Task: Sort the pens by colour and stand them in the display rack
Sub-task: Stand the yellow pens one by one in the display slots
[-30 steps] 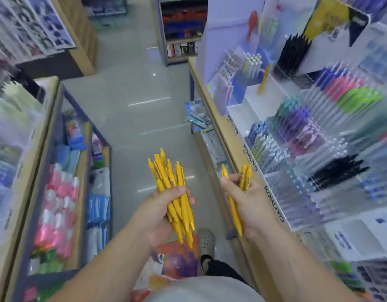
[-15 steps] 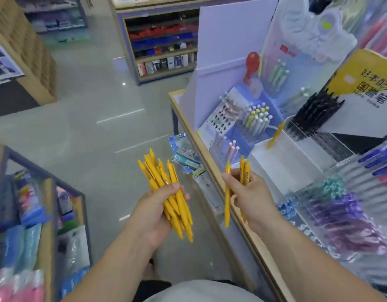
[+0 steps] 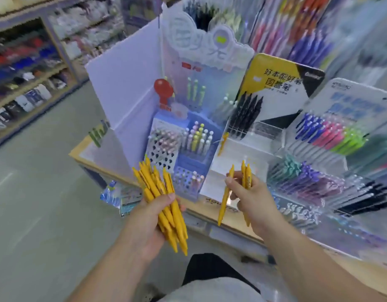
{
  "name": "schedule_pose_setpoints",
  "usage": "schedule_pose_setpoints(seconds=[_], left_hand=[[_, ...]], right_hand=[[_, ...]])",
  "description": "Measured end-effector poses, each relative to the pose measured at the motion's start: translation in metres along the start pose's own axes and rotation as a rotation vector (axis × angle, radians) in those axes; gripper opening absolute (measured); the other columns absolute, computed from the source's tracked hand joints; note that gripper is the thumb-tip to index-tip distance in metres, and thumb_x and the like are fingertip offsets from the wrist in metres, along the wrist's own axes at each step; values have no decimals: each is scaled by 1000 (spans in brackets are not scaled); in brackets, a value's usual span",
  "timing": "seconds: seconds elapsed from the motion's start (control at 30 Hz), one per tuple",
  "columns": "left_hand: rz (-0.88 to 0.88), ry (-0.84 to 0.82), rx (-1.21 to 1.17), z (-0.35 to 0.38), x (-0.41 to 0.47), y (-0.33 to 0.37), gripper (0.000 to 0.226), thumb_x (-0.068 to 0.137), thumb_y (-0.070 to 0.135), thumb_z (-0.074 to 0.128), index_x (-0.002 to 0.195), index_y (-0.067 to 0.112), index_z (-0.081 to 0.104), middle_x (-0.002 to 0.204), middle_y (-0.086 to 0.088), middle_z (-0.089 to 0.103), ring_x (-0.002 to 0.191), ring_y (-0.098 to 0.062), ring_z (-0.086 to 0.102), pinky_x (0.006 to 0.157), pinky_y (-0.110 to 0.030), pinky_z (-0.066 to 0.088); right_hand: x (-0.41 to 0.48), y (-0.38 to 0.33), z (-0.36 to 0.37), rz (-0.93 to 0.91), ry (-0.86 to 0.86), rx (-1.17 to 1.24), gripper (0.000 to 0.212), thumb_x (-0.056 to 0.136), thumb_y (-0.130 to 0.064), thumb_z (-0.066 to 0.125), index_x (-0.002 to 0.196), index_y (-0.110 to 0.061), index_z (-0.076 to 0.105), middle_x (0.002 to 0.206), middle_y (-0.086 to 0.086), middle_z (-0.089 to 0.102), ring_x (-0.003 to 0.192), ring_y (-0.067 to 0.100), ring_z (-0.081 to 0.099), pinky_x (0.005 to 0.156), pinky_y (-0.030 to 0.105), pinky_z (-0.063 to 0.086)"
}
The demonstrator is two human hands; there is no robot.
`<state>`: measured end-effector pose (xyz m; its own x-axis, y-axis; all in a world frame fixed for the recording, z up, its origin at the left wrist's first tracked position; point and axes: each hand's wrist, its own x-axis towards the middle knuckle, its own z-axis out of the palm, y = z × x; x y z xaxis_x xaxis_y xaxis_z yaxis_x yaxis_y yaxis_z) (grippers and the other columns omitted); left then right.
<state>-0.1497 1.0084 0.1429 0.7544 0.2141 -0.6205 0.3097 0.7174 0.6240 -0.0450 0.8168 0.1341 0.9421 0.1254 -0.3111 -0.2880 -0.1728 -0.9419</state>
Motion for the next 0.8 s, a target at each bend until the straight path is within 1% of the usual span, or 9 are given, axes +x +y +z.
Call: schedule_pose_setpoints(seconds=[0.07, 0.17, 0.3, 0.43, 0.53, 0.6, 0.67, 0.73, 0.8], left_hand=[[-36, -56, 44, 11, 14, 7, 10, 88, 5, 60, 96, 7, 63, 70, -9, 70, 59, -18, 70, 47, -29, 55], [-64, -125, 115, 31, 35, 20, 22, 75, 7, 64, 96, 2, 65, 72, -11, 71, 59, -19, 69, 49, -30, 55], [-80, -115, 174, 53, 65, 38, 28, 67, 10, 66, 93, -1, 65, 70, -13, 69, 59, -21, 70, 50, -31, 57], [-73, -102, 237, 64, 88, 54, 26, 67, 14, 67, 91, 3, 68, 73, -11, 71, 63, -21, 71, 51, -32, 56], [-71, -97, 236, 68, 102, 61, 20, 66, 14, 68, 84, 5, 69, 73, -10, 71, 62, -20, 71, 49, -33, 57], [-70, -99, 237, 68, 109, 64, 24, 67, 15, 68, 89, 6, 69, 75, -9, 72, 65, -20, 71, 51, -35, 58], [-63, -110, 247, 69, 114, 68, 28, 67, 16, 68, 93, 6, 69, 76, -8, 72, 66, -20, 72, 55, -37, 59], [-58, -127, 272, 69, 119, 73, 28, 66, 17, 68, 93, 8, 69, 77, -8, 72, 66, -20, 72, 56, -38, 58], [-67, -141, 292, 69, 126, 77, 27, 66, 18, 68, 91, 10, 69, 78, -7, 72, 68, -19, 72, 57, -39, 57]], right_hand=[[8, -5, -8, -17, 74, 15, 15, 91, -20, 70, 102, -10, 67, 68, -5, 61, 55, 11, 52, 47, 16, 39], [25, -14, -20, -82, 213, 24, 12, 89, -20, 72, 99, -14, 70, 72, -4, 63, 55, 10, 53, 47, 17, 41], [55, -28, -30, -186, 323, -22, 7, 88, -24, 73, 94, -23, 71, 82, -7, 68, 54, 10, 56, 50, 21, 48], [88, -36, -25, -253, 337, -91, 5, 88, -27, 73, 91, -27, 70, 86, -10, 70, 61, 14, 59, 56, 28, 52], [106, -33, -16, -277, 294, -186, 8, 89, -27, 72, 84, -31, 67, 85, 5, 69, 65, 29, 57, 59, 41, 49], [112, -28, -12, -275, 256, -231, 11, 89, -27, 71, 80, -29, 65, 77, 11, 64, 57, 29, 49, 53, 38, 44], [114, -24, -7, -274, 222, -227, 15, 90, -23, 70, 77, -23, 64, 58, 0, 54, 50, 17, 38, 49, 27, 36], [115, -22, -1, -248, 213, -227, 13, 91, -20, 70, 78, -19, 66, 54, -15, 53, 50, 10, 40, 50, 21, 36], [116, -20, 4, -231, 220, -238, 11, 91, -21, 69, 80, -21, 67, 58, -22, 59, 52, 5, 47, 53, 20, 41]])
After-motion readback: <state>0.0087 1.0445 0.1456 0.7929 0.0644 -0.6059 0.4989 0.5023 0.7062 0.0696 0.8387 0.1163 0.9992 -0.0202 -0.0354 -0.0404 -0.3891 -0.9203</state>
